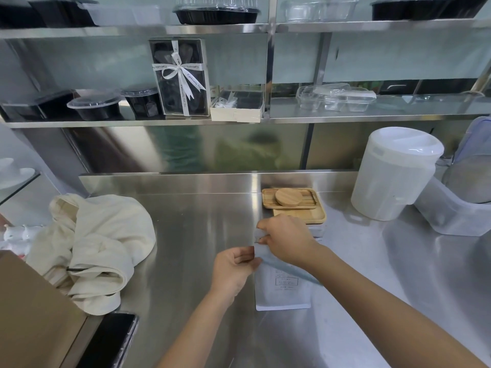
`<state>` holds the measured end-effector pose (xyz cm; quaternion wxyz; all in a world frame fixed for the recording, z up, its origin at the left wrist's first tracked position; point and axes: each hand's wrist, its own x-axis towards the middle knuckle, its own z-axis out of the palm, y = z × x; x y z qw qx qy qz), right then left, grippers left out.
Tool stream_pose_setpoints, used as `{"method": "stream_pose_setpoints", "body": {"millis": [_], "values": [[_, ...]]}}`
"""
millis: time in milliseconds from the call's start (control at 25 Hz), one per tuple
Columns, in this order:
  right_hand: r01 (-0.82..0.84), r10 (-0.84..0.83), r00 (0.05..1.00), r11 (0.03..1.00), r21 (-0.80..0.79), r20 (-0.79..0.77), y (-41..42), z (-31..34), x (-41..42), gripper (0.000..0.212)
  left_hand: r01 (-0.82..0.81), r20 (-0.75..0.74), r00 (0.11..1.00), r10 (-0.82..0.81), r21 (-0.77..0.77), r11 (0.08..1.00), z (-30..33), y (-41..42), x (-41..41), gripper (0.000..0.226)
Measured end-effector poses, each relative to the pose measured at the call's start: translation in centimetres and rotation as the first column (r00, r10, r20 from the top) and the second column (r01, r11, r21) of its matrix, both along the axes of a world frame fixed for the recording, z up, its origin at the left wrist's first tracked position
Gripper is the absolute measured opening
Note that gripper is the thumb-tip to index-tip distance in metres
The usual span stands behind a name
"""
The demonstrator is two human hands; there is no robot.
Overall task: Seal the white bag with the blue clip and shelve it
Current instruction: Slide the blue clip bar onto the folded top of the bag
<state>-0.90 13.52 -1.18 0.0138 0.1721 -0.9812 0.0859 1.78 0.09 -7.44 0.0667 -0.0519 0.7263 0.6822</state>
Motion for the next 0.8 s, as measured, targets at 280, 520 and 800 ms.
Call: {"method": "stream_pose_setpoints", "body": {"millis": [280, 520, 800], "values": [[0.013, -0.013, 1.0, 1.0, -0.001, -0.01, -0.1, 0.1, 0.2, 0.021, -0.037, -0.023, 0.999, 0.038, 0.012, 0.999, -0.8, 0.8, -0.2, 0.014], [0.014, -0.014, 1.0, 1.0, -0.005, -0.008, -0.1, -0.2, 0.2, 0.024, 0.029, -0.12, 0.991, -0.056, -0.215, 0.976, -0.7, 0.4, -0.6, 0.008], [-0.091, 0.024, 0.991, 0.84, -0.535, -0.131, 2.3, 1.2, 1.1, 0.018, -0.112, -0.26, 0.966, 0.013, -0.372, 0.921, -1.1, 1.5, -0.1, 0.026]]}}
